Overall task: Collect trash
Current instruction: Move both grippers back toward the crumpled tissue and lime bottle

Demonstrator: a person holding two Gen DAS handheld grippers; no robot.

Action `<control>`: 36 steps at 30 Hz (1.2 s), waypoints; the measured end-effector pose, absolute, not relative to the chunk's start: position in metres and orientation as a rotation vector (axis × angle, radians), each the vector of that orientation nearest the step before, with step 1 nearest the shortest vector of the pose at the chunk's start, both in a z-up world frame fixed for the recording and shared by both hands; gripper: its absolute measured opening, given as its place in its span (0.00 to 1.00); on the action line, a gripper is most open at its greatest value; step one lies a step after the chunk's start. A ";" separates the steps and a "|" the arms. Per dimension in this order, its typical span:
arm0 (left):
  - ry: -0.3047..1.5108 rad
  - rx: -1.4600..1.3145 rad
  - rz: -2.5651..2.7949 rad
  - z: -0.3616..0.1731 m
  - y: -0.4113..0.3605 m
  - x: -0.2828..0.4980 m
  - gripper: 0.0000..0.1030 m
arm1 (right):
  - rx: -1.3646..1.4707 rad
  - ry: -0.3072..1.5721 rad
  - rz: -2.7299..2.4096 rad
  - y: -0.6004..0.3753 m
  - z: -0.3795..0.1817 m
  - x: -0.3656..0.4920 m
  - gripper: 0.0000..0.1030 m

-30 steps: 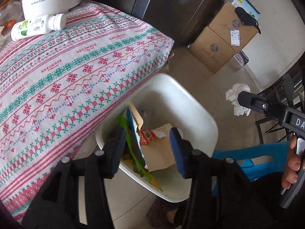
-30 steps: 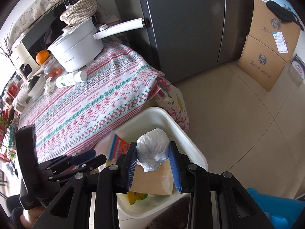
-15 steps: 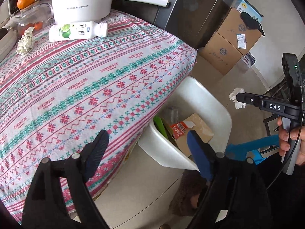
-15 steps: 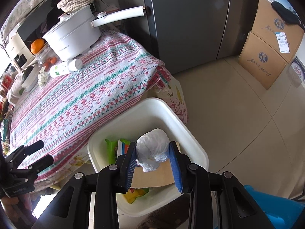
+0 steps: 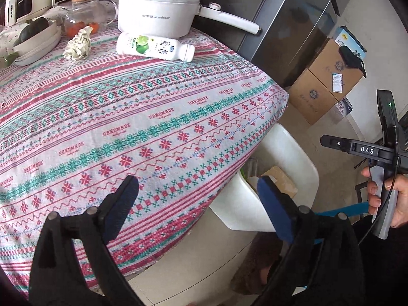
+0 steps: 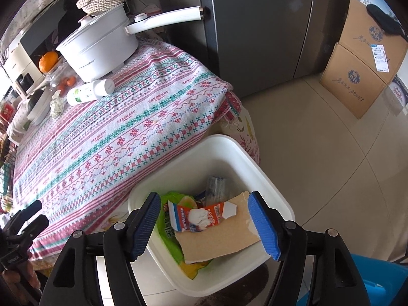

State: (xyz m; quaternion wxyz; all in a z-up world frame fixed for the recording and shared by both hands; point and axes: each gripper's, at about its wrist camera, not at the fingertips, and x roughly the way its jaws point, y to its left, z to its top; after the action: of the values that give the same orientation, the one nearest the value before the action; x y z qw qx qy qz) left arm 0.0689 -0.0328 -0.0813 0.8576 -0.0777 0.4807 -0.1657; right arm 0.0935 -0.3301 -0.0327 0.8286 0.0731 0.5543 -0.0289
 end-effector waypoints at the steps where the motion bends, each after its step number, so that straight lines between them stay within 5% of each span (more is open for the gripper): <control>1: 1.005 -0.166 -0.337 -0.080 -0.028 0.069 0.93 | 0.150 1.174 -0.055 -0.325 -0.032 0.096 0.71; 7: 0.990 -0.169 -0.249 -0.082 -0.002 0.073 0.99 | 0.107 1.143 -0.005 -0.288 -0.024 0.109 0.80; 23: 0.878 -0.173 0.003 -0.065 0.097 0.106 0.99 | 0.009 1.080 0.095 -0.191 -0.020 0.162 0.83; 36: 0.889 -0.064 -0.015 -0.077 0.127 0.217 0.99 | 0.151 1.052 0.127 -0.185 -0.033 0.240 0.86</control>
State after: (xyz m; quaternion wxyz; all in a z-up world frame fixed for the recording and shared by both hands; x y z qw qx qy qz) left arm 0.2170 0.1273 -0.0775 0.9024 -0.0310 0.4298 -0.0073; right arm 0.2398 -0.1855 -0.0328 0.8603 0.0718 0.5011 0.0607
